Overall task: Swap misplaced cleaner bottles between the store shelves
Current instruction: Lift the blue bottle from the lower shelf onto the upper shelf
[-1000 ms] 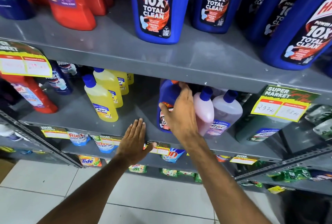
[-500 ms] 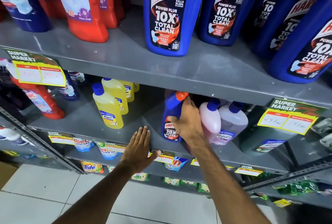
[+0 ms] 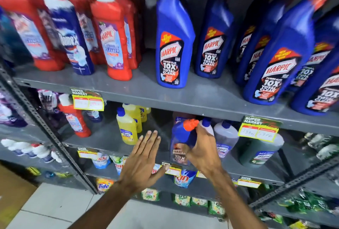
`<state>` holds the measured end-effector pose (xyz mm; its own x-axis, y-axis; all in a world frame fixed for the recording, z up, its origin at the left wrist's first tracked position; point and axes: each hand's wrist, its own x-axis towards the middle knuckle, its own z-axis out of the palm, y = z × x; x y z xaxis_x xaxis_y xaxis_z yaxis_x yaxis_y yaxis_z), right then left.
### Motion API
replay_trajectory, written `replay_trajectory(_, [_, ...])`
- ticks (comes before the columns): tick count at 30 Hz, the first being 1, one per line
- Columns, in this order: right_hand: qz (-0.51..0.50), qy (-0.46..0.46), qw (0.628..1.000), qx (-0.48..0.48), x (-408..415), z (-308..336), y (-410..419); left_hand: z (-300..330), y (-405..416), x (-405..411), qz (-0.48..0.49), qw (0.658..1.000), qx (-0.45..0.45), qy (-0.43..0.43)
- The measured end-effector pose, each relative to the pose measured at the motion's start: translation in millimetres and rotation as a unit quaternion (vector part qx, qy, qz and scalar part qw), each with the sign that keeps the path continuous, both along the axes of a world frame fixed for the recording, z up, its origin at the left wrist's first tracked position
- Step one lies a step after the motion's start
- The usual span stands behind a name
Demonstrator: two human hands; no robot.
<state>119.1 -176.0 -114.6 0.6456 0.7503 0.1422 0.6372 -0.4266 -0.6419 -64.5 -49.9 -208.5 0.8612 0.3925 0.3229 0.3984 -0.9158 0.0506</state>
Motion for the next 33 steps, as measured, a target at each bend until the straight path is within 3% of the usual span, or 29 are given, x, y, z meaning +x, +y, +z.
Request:
replay_trajectory(10, [0.058,-0.136,0.979,0.137,-5.6,169.1,-49.5,138.3,19.1,14.4,0.027,0.985,0.067,-0.158])
replay_trajectory(17, [0.043,-0.198,0.958,0.202,29.4,258.8,-35.1,174.2,64.0,52.3,0.096,0.993,0.014,-0.066])
replay_trajectory(23, [0.035,-0.187,0.962,0.197,72.3,275.8,4.6,169.2,80.8,70.3,0.113,0.992,-0.055,0.025])
replay_trajectory(33, [0.03,-0.124,0.973,0.19,113.2,254.3,36.6,168.6,82.4,72.6,0.122,0.991,-0.036,0.029])
